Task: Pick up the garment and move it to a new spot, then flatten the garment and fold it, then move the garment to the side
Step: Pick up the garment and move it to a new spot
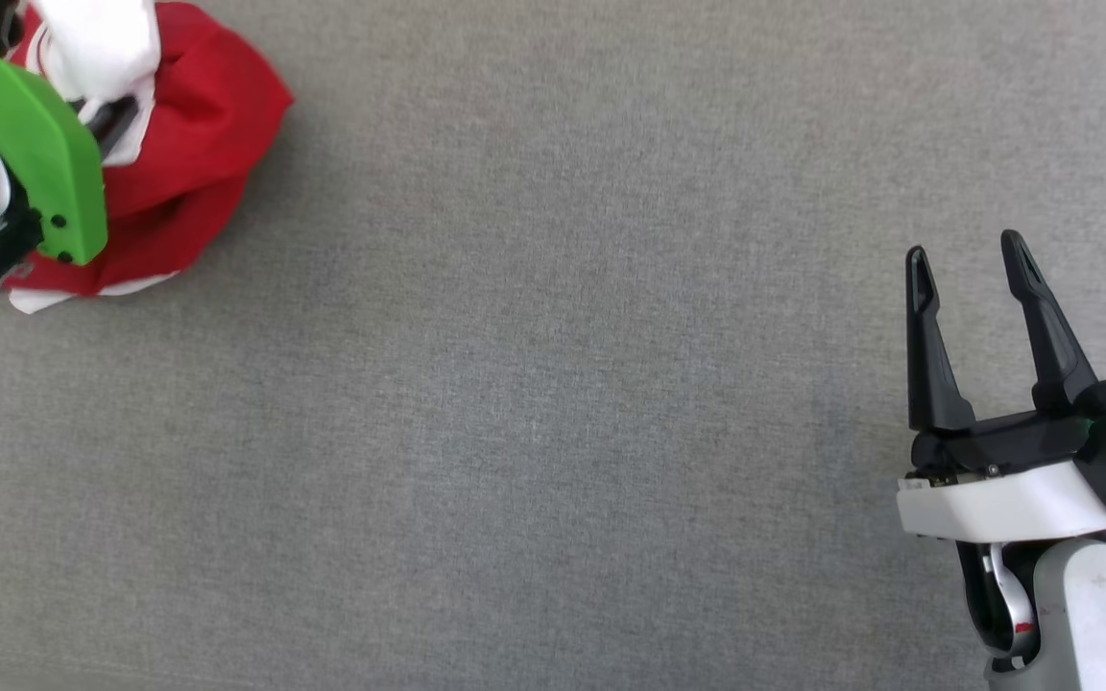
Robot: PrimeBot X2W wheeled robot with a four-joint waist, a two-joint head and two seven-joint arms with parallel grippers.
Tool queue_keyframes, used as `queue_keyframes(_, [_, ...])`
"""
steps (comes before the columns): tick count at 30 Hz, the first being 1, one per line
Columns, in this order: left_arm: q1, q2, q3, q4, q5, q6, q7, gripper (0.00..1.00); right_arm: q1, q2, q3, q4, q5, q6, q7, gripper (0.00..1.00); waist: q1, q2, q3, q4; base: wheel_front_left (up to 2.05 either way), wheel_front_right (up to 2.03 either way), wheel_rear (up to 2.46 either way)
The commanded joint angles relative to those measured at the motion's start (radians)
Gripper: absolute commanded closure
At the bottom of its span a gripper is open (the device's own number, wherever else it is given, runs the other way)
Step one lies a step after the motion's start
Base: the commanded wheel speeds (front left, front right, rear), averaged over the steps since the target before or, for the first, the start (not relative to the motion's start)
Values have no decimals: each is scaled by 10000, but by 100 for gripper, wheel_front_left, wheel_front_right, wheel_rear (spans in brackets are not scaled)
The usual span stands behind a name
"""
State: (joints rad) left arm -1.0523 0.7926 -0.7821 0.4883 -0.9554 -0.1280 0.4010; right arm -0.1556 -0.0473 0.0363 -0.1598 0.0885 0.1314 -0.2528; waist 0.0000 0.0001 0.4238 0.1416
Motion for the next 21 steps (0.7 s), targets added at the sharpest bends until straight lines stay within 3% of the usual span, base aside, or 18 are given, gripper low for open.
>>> queue_keyframes(1, [-320,31,-166,-255,147,-27,-205,100,138,-29,-40,46,134,-7,-90,0,0,-1,-633,-24,0,0,0])
queue_keyframes(10, [-1074,-379,-1308,-1534,264,-27,-722,100,537,-29,-174,222,754,-7,-90,0,0,-1,-1420,-546,0,0,0])
queue_keyframes(21, [-1614,-1872,-3117,-2342,671,-27,-1114,100,612,-29,-215,279,1229,-7,-90,0,0,-1,-1580,-1837,0,0,0])
